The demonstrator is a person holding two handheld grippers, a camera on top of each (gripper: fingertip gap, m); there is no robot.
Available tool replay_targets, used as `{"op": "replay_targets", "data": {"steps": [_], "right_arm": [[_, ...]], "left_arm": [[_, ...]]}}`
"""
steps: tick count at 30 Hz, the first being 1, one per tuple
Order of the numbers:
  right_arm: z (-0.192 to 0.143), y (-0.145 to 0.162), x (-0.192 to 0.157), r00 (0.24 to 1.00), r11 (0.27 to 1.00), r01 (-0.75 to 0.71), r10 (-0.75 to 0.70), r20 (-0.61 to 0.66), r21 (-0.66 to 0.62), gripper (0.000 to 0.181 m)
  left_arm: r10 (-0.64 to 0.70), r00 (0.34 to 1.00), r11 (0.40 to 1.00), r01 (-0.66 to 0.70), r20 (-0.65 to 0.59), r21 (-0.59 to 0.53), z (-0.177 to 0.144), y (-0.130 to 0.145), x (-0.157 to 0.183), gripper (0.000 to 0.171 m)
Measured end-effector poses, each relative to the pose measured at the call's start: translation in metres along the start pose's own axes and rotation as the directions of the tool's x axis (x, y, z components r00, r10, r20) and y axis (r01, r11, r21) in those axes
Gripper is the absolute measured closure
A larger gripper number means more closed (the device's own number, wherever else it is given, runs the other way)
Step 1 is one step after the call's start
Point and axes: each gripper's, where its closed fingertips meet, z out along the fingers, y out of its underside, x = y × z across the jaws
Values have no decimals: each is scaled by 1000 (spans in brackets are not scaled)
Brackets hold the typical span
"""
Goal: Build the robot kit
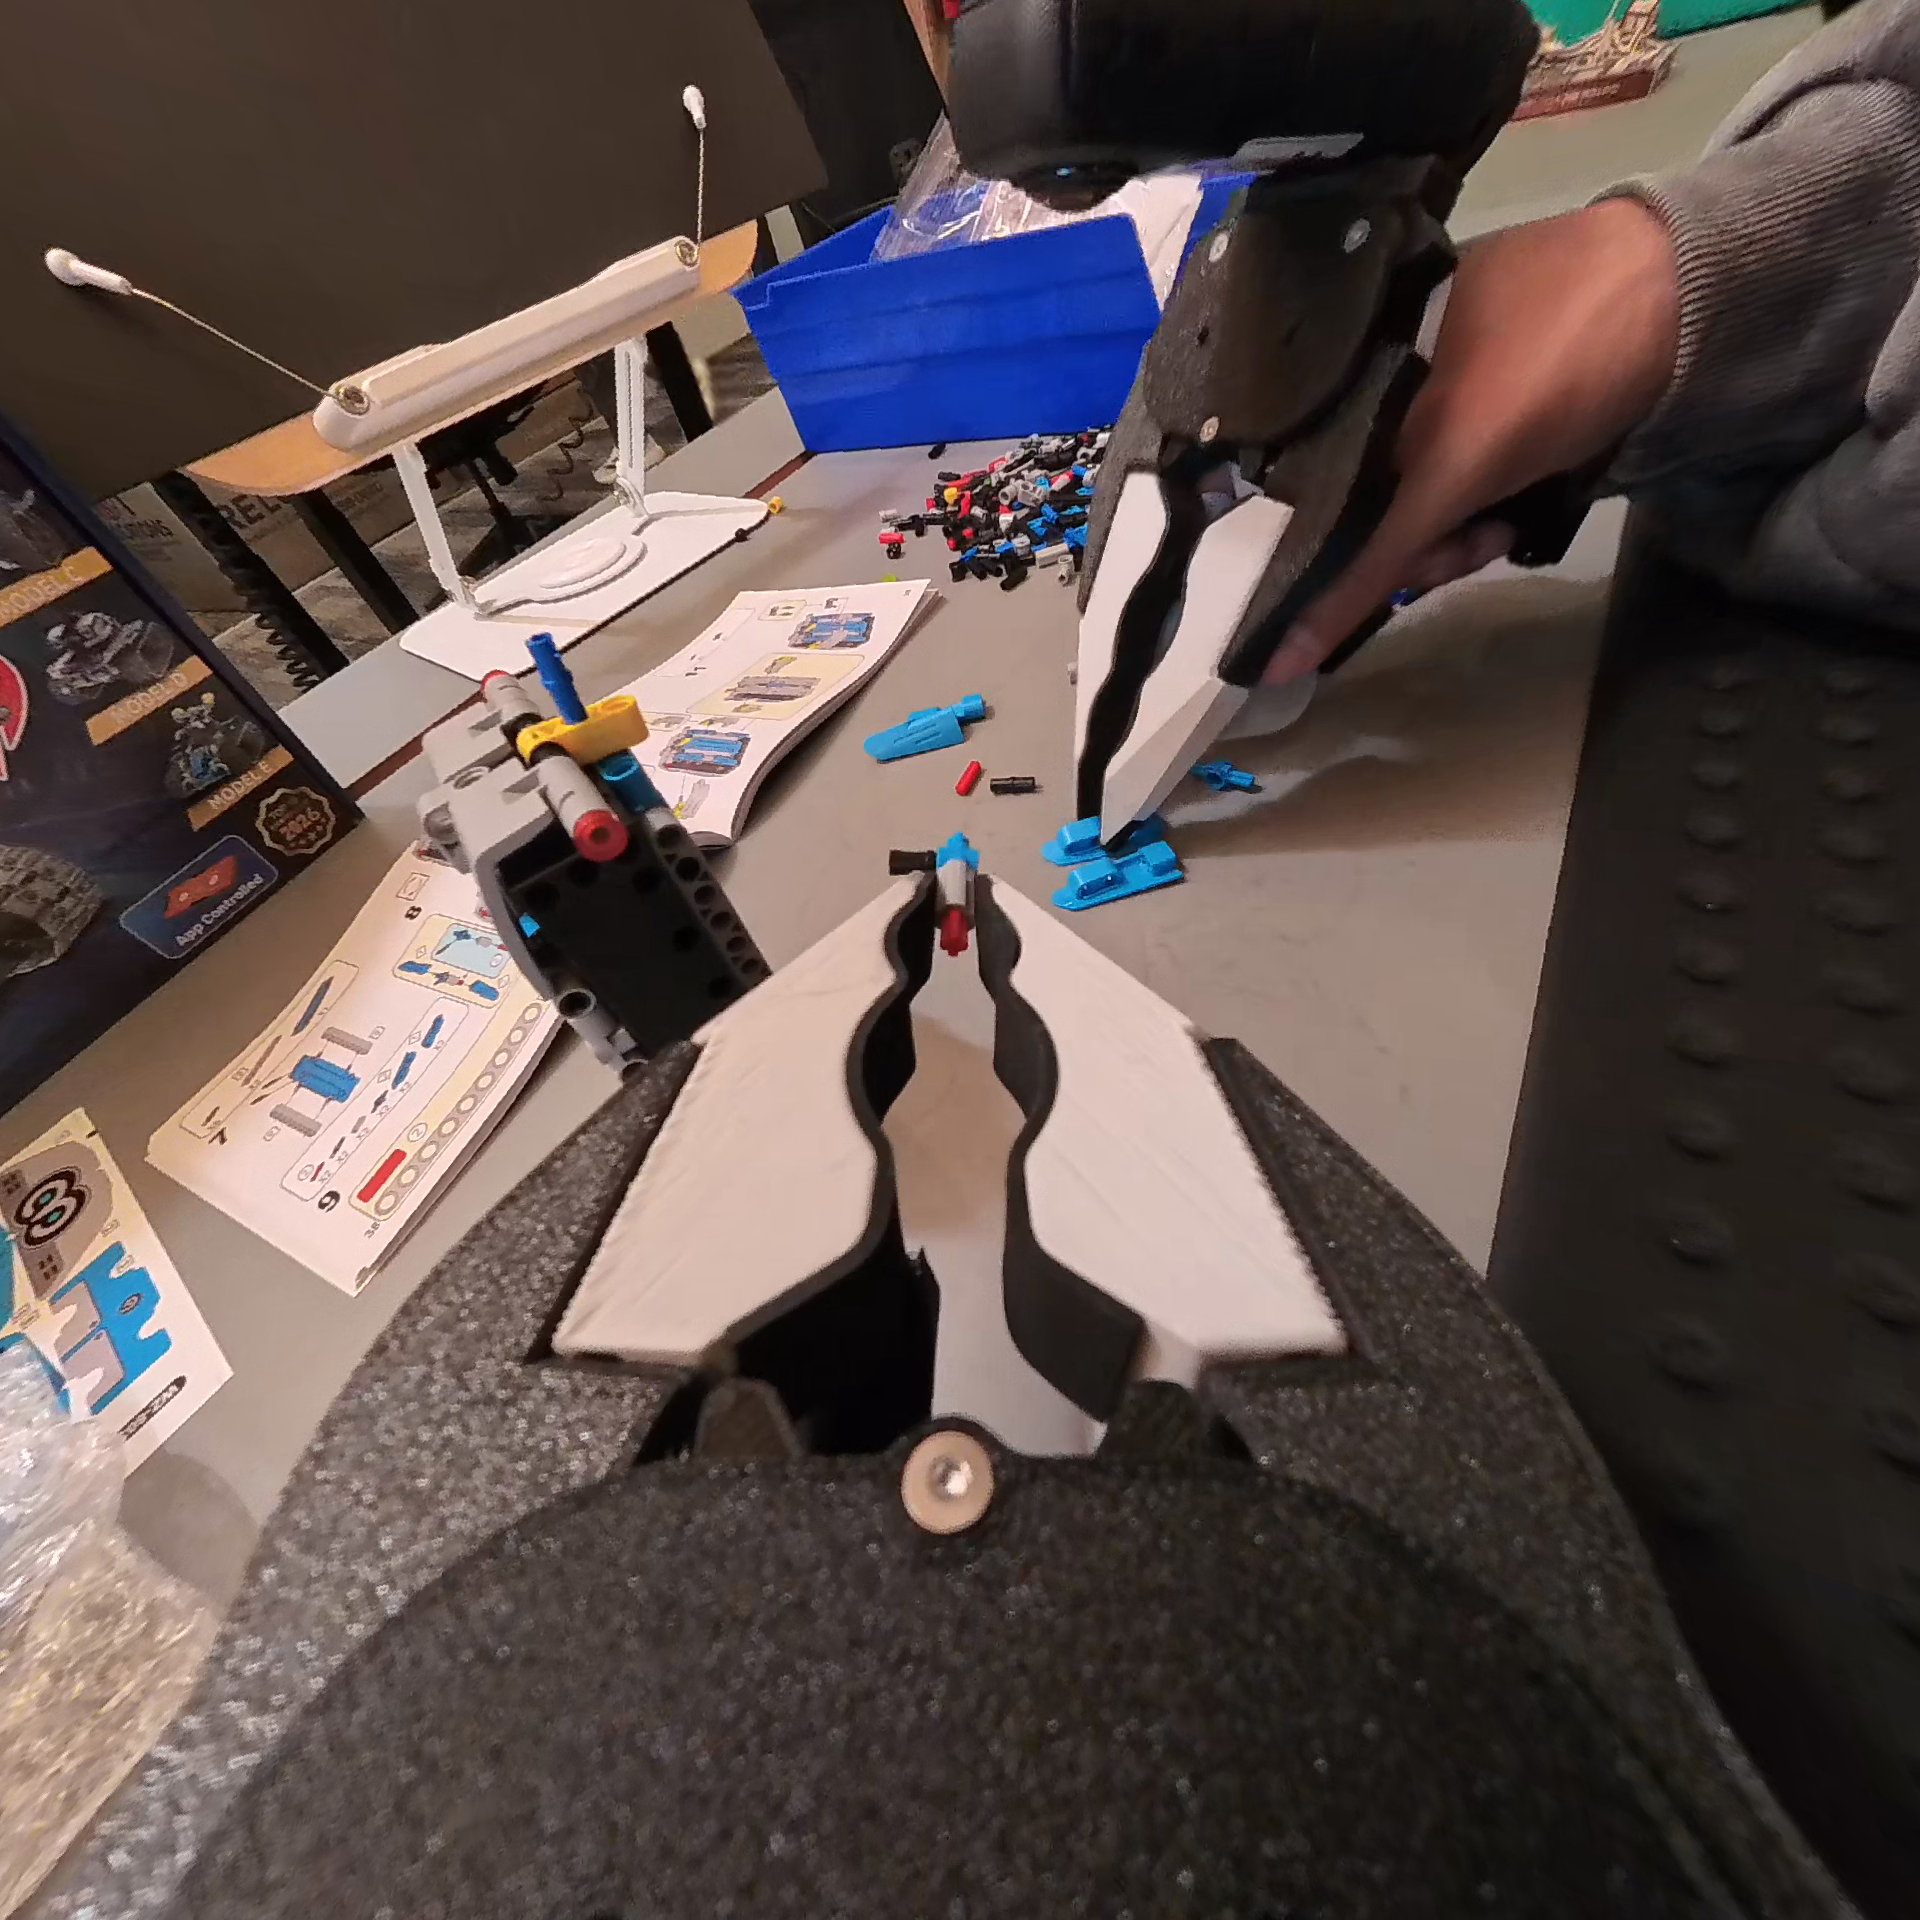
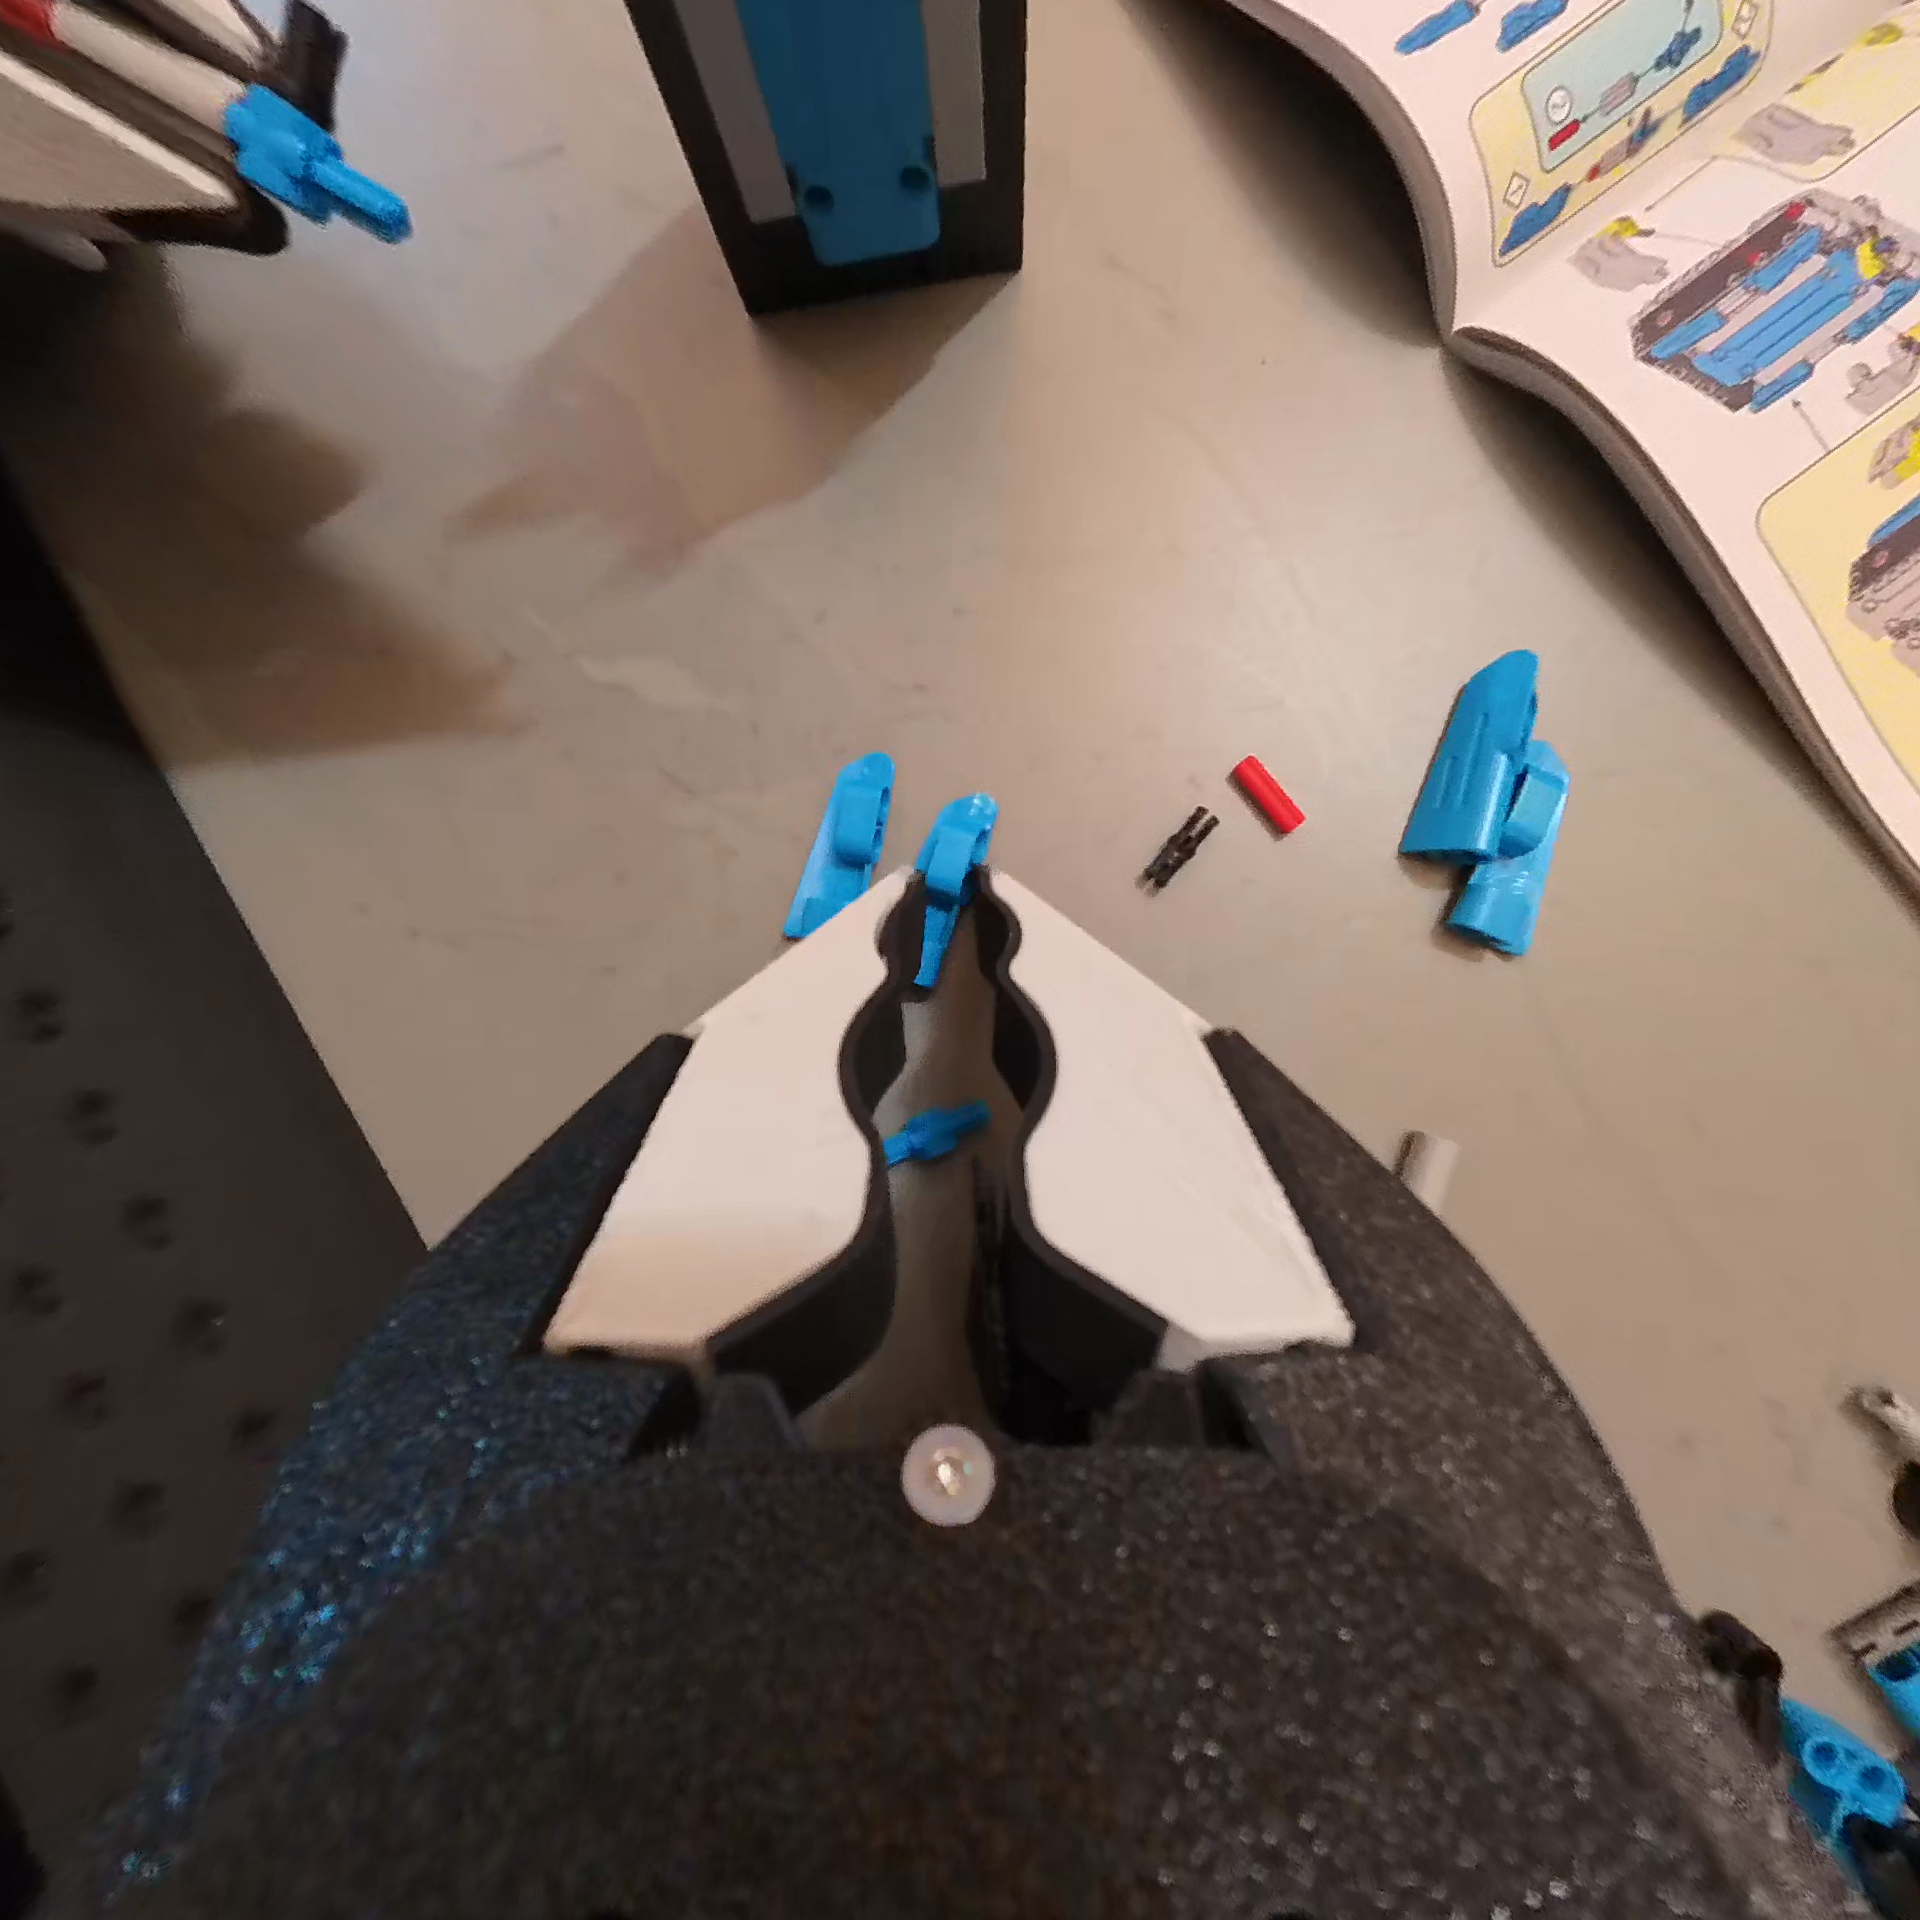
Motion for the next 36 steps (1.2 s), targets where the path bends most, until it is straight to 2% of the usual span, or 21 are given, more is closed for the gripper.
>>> {"op": "replay_targets", "data": {"steps": [6, 8, 11, 13, 16, 18, 21, 24, 30, 34, 36], "right_arm": [[-1, -3, 7, 999, 1000, -9, 10, -42, 11, 174], [-6, -14, 9, 998, 995, -49, 51, -21, 89, 174], [-24, -46, 5, 990, 949, -137, 124, 64, 283, 175], [-39, -72, -4, 966, 873, -237, 167, 195, 426, 175], [-69, -112, -35, 852, 672, -448, 122, 509, 590, 175], [-78, -123, -53, 818, 593, -476, 27, 575, 650, 175], [-65, -126, -68, 881, 654, -338, -33, 472, 677, 174], [-54, -125, -82, 890, 691, -283, -69, 451, 665, 174], [-39, -123, -91, 905, 737, -228, -82, 418, 637, 174], [-31, -118, -92, 910, 764, -210, -76, 409, 611, 174], [-29, -116, -91, 916, 771, -194, -79, 393, 607, 174]], "left_arm": [[4, 1000, 1000, -4, 12, 19, -2, -3, -2, 165], [-2, 1000, 999, 1, 23, 39, -4, -6, -5, 165], [-7, 999, 995, 2, 49, 102, -10, -17, -11, 165], [-16, 999, 989, 9, 46, 149, -15, -24, -12, 165], [-94, 996, 974, 92, -3, 208, -21, -33, -12, 165], [-156, 988, 960, 156, -18, 231, -24, -36, -18, 165], [-237, 971, 935, 239, -39, 263, -30, -40, -26, 165], [-262, 963, 925, 267, -55, 270, -31, -41, -27, 165], [-216, 975, 935, 224, -56, 276, -31, -44, -20, 165], [-142, 989, 963, 147, -36, 226, -25, -37, -11, 165], [-147, 987, 967, 156, -59, 201, -21, -33, -8, 165]]}}
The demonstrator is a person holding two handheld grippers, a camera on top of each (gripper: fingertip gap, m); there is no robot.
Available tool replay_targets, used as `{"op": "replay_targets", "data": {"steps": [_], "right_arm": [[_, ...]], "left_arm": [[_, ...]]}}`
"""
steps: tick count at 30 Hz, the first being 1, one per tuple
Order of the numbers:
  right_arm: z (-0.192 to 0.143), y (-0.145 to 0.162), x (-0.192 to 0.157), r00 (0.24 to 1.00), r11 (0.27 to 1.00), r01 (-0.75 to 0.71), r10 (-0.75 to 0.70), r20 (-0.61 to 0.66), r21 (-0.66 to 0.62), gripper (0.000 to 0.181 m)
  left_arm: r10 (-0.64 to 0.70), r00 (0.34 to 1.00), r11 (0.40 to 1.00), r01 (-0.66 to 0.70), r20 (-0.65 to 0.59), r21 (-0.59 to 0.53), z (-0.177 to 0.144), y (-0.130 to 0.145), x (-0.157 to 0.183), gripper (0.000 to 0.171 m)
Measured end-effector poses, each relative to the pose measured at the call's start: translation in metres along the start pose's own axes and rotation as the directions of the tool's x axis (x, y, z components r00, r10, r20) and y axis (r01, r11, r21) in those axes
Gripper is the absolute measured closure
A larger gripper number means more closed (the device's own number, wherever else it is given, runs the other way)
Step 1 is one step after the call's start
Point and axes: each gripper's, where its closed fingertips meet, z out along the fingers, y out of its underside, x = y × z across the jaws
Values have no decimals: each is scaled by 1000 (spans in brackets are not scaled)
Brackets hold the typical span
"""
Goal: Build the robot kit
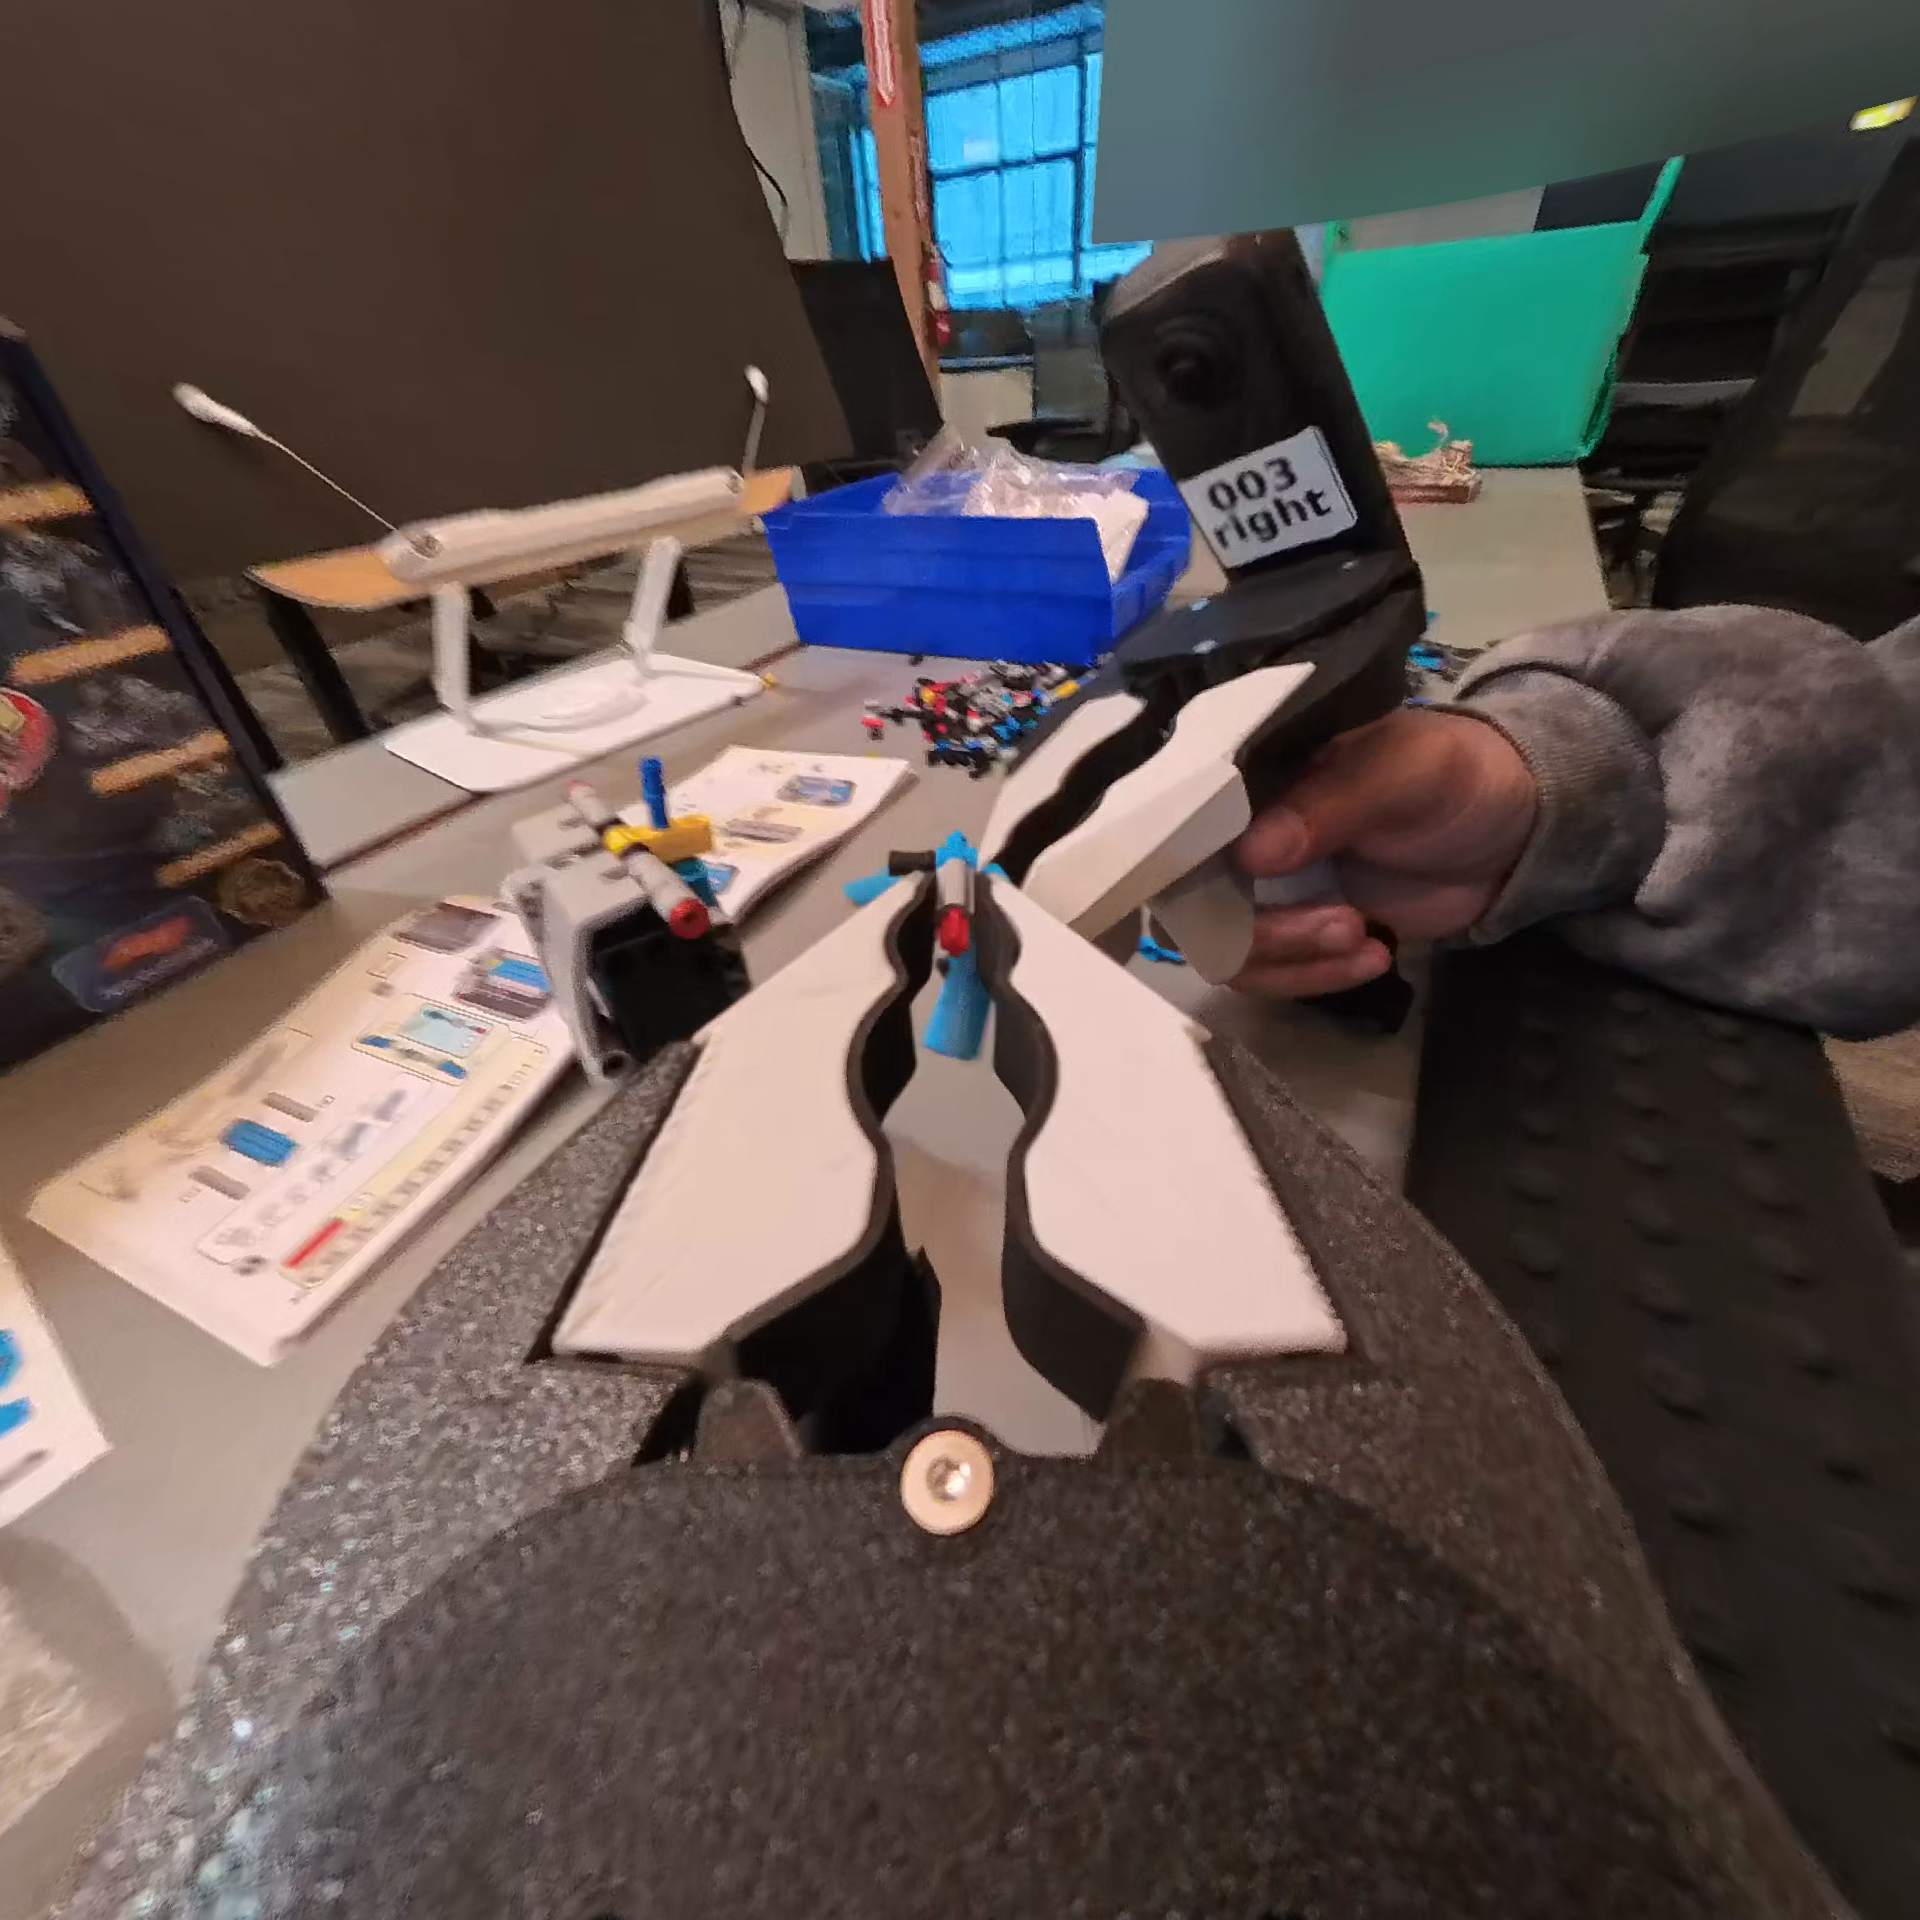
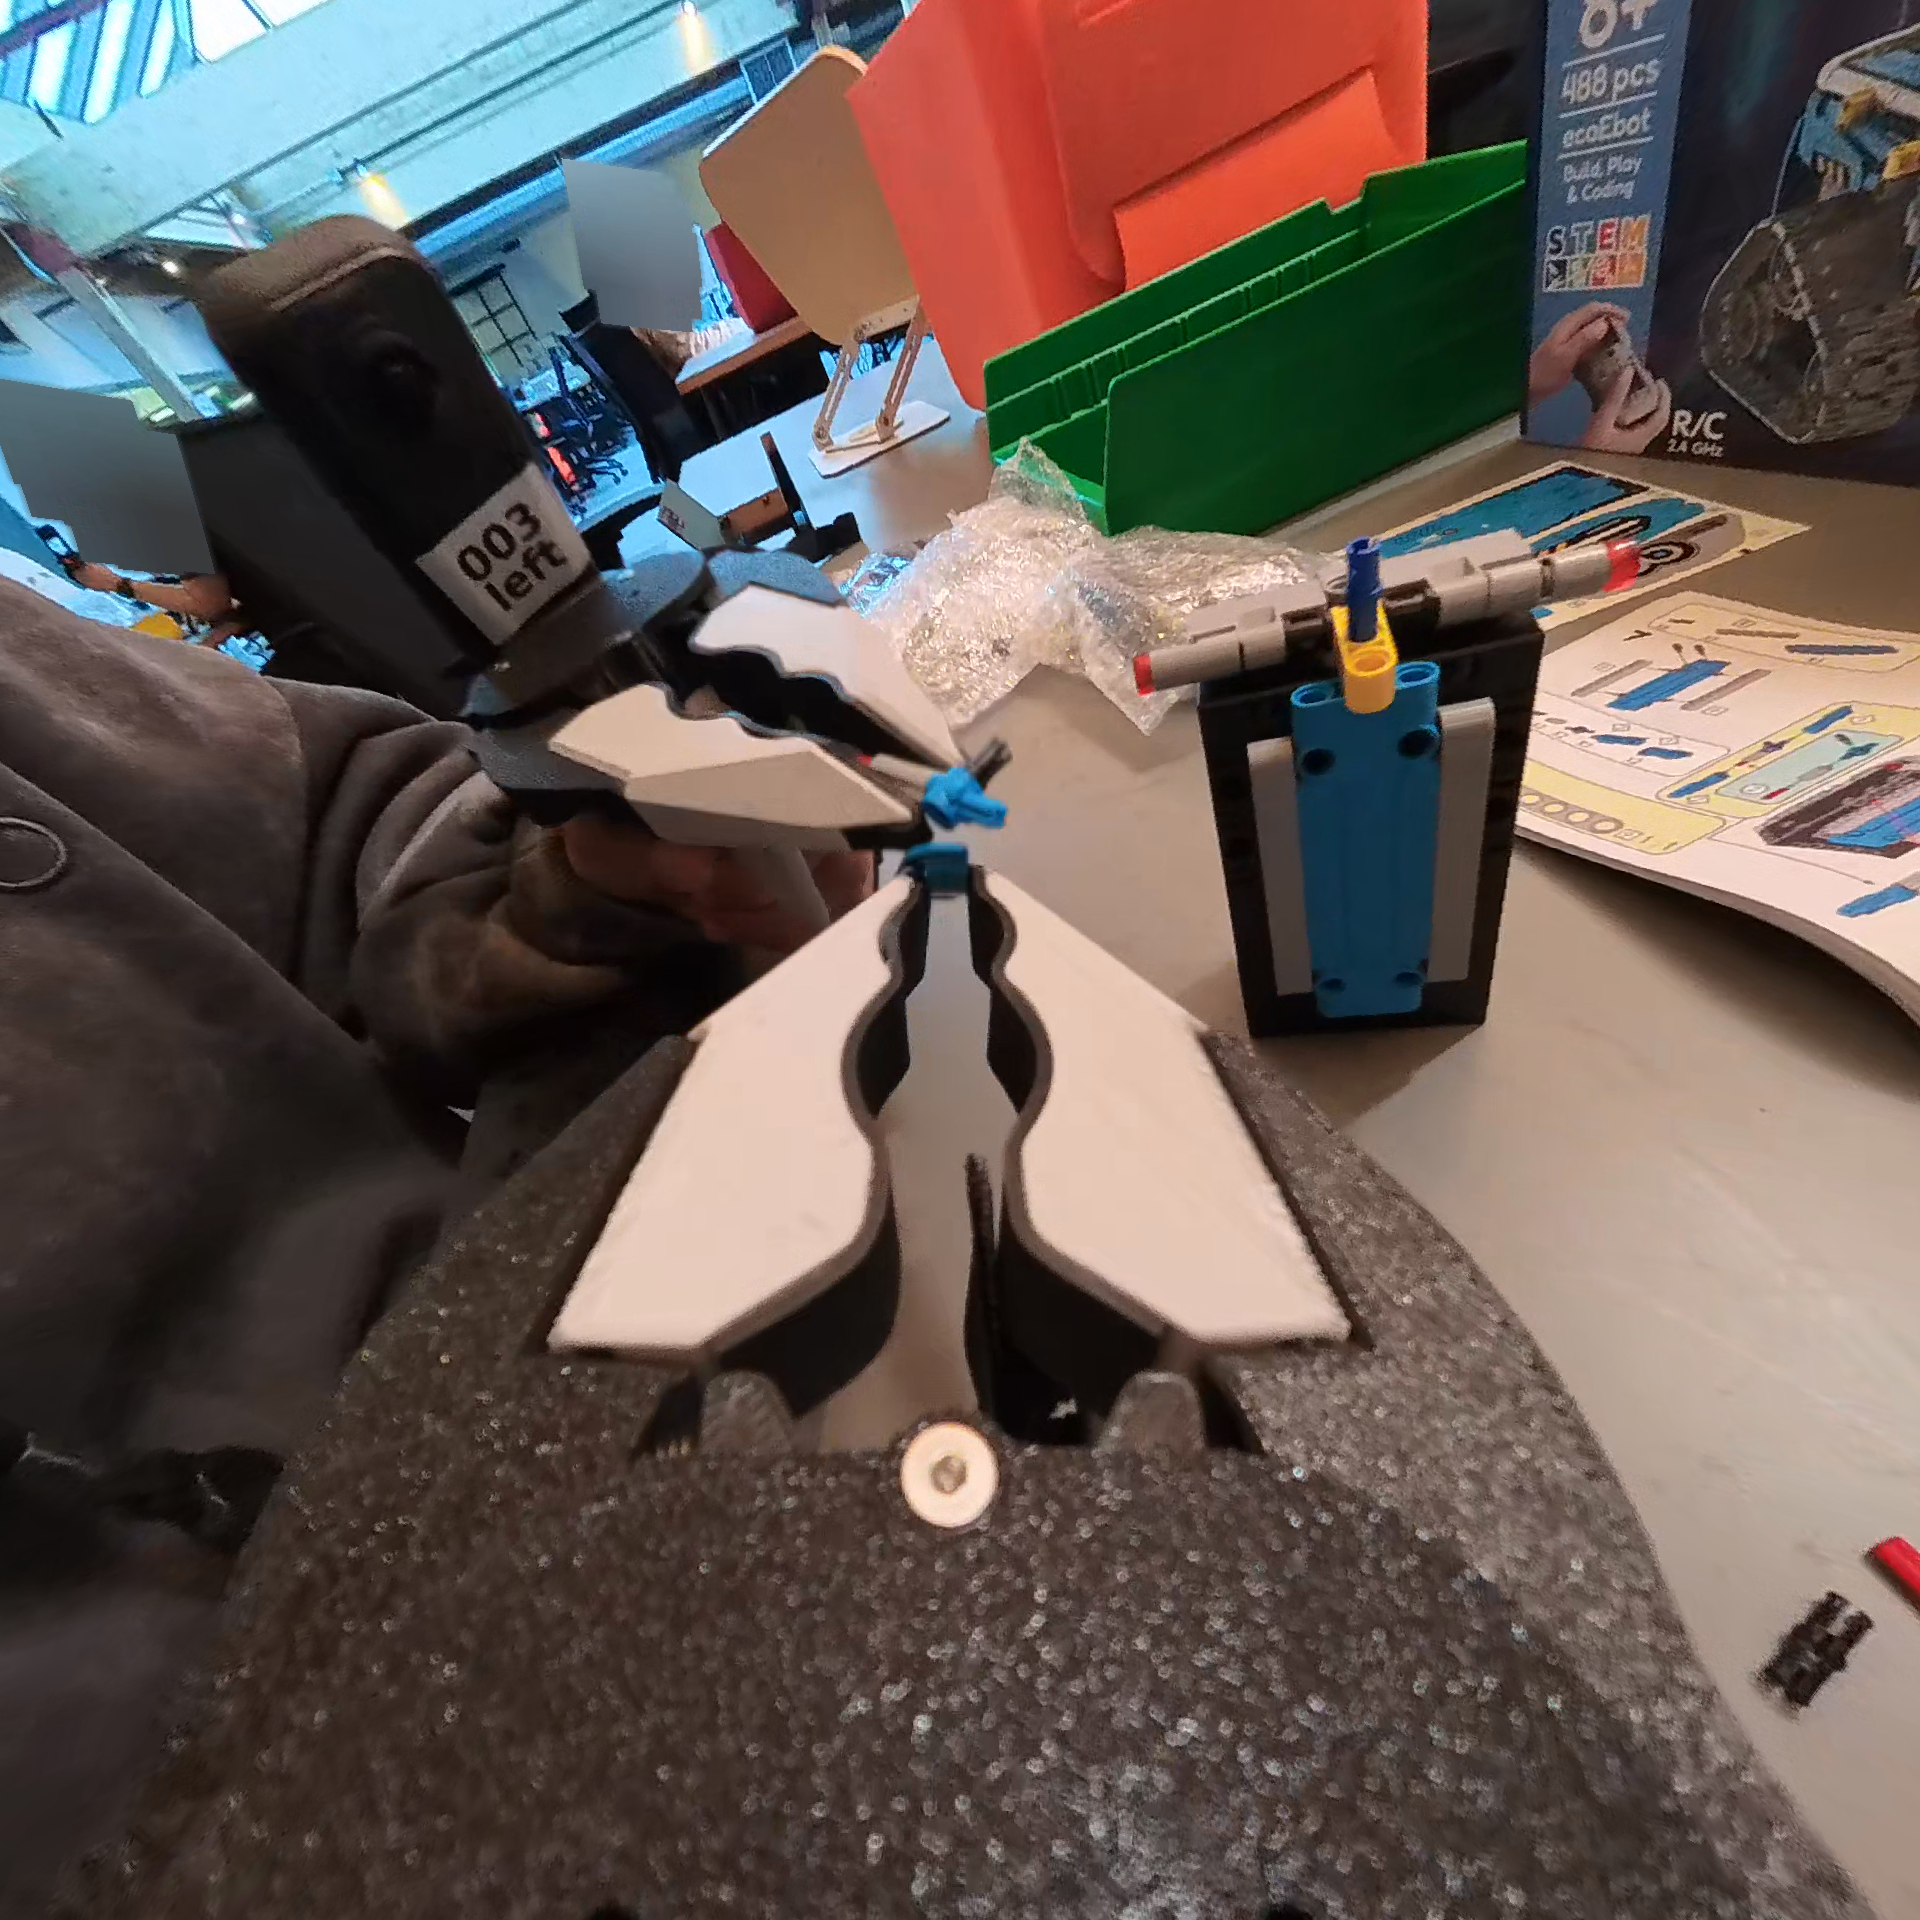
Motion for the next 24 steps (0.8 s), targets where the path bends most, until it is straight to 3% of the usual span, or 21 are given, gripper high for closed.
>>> {"op": "replay_targets", "data": {"steps": [4, 7, 11, 14, 16, 20, 22, 24], "right_arm": [[-2, 10, 5, 998, 997, 44, -46, -30, -56, 174], [-17, 24, 16, 984, 974, 146, -162, -77, -174, 174], [-44, 67, 32, 943, 822, 274, -331, -28, -499, 174], [-52, 76, 36, 932, 765, 305, -363, 11, -568, 174], [-45, 58, 30, 929, 823, 335, -370, 14, -459, 174], [-42, -2, -5, 961, 964, 263, -259, 96, -36, 174], [-45, -21, -19, 970, 985, 144, -159, 181, 96, 174], [-45, -30, -25, 969, 985, 89, -121, 215, 151, 175]], "left_arm": [[-52, 999, 995, 53, 12, -87, 4, 16, -6, 165], [-62, 998, 998, 63, 32, -31, -2, 5, -12, 165], [-42, 998, 997, 45, 53, -68, -2, 13, -16, 165], [-34, 999, 996, 35, 13, -81, 1, 15, -8, 165], [-51, 998, 997, 49, -32, -55, 0, 10, -1, 165], [-195, 963, 977, 206, -183, 45, -11, -11, 11, 165], [-259, 930, 955, 288, -261, 78, -16, -22, 15, 165], [-310, 894, 930, 356, -323, 92, -20, -29, 18, 165]]}}
